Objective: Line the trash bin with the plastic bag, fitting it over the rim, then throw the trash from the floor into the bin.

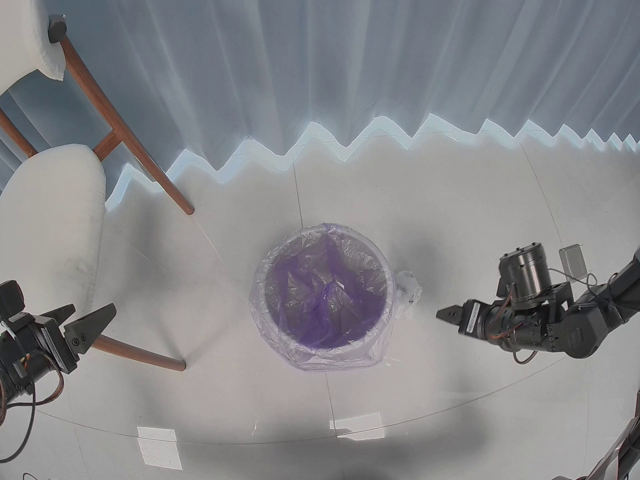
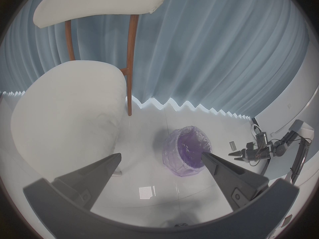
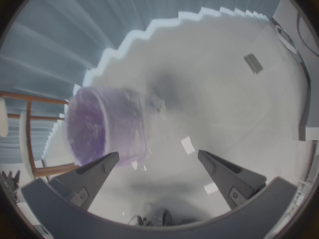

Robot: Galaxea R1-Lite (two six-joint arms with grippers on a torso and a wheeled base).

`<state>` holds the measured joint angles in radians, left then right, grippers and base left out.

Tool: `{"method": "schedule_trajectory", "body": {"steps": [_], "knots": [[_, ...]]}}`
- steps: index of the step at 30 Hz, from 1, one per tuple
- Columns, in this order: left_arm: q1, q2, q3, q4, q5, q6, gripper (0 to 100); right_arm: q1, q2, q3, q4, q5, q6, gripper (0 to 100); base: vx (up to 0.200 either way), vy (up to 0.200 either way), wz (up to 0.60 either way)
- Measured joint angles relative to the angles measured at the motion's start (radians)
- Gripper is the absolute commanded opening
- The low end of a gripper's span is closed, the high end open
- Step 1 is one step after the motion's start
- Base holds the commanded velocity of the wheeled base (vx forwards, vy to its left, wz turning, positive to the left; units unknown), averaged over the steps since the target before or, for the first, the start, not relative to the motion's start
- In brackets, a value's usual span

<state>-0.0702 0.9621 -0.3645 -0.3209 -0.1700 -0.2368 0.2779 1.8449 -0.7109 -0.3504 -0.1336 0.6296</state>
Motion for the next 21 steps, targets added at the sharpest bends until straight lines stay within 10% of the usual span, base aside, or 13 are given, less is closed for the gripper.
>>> {"method": "schedule_trajectory", "body": {"steps": [9,21], "knots": [[0.049,-0.077,0.095,-0.001,-0.003,-0.005,100,-0.085,-0.005,0.061,-0.334,0.027,-0.227,100,0.000,0.000,0.00],[0.018,-0.251,0.247,0.005,-0.082,0.018,100,-0.117,0.223,-0.136,-0.474,0.038,-0.295,100,0.000,0.000,0.00]]}}
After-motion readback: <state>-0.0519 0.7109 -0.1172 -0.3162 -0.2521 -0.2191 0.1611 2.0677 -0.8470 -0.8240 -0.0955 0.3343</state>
